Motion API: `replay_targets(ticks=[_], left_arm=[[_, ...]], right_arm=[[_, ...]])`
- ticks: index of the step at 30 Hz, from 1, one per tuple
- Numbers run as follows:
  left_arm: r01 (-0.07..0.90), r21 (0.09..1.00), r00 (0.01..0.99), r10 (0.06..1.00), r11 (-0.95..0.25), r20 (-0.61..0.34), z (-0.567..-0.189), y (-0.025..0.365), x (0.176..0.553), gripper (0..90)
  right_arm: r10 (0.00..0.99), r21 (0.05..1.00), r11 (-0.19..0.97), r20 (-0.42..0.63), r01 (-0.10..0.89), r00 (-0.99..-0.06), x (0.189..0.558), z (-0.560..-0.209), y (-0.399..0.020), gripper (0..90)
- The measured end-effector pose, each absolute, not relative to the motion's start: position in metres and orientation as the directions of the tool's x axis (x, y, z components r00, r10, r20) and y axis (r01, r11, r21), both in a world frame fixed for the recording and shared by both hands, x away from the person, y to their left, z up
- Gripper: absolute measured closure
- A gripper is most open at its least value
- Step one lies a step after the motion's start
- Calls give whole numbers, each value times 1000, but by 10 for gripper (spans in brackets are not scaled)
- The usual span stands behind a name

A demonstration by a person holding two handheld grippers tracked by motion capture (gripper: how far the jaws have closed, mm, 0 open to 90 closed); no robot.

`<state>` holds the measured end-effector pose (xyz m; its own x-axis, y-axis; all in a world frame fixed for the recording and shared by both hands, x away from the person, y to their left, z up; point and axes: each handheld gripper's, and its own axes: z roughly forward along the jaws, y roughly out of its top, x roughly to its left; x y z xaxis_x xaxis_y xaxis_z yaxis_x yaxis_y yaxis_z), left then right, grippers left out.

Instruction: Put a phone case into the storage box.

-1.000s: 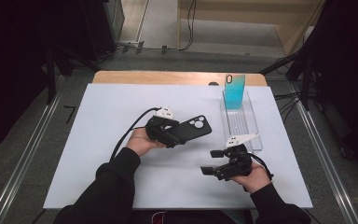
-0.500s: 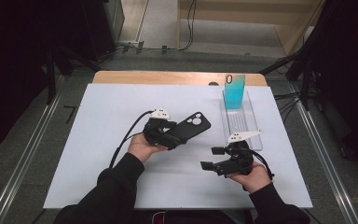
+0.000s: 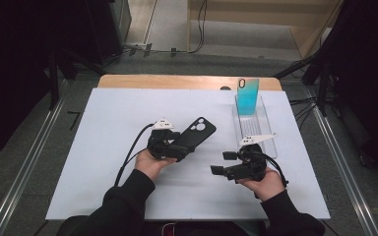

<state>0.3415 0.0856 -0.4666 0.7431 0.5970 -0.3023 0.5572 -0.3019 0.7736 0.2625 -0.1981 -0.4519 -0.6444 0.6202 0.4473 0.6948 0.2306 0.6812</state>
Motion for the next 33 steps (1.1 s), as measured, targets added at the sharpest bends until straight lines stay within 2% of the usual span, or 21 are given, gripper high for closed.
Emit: replay_targets(ticks=[6, 15, 21, 33], left_arm=[[591, 772, 702, 620, -233, -351, -466, 94, 333, 161], [596, 785, 663, 655, -169, -362, -467, 95, 320, 161], [564, 817, 642, 687, -121, -341, -471, 95, 309, 161], [529, 848, 613, 704, -27, -360, -479, 91, 290, 161]], right_arm=[[646, 673, 198, 457, 713, -611, 266, -447, -197, 134], [666, 665, 142, 484, 733, -567, 272, -440, -193, 134], [680, 661, 99, 501, 744, -536, 277, -435, -193, 134], [679, 643, 45, 541, 764, -496, 290, -433, -183, 134]])
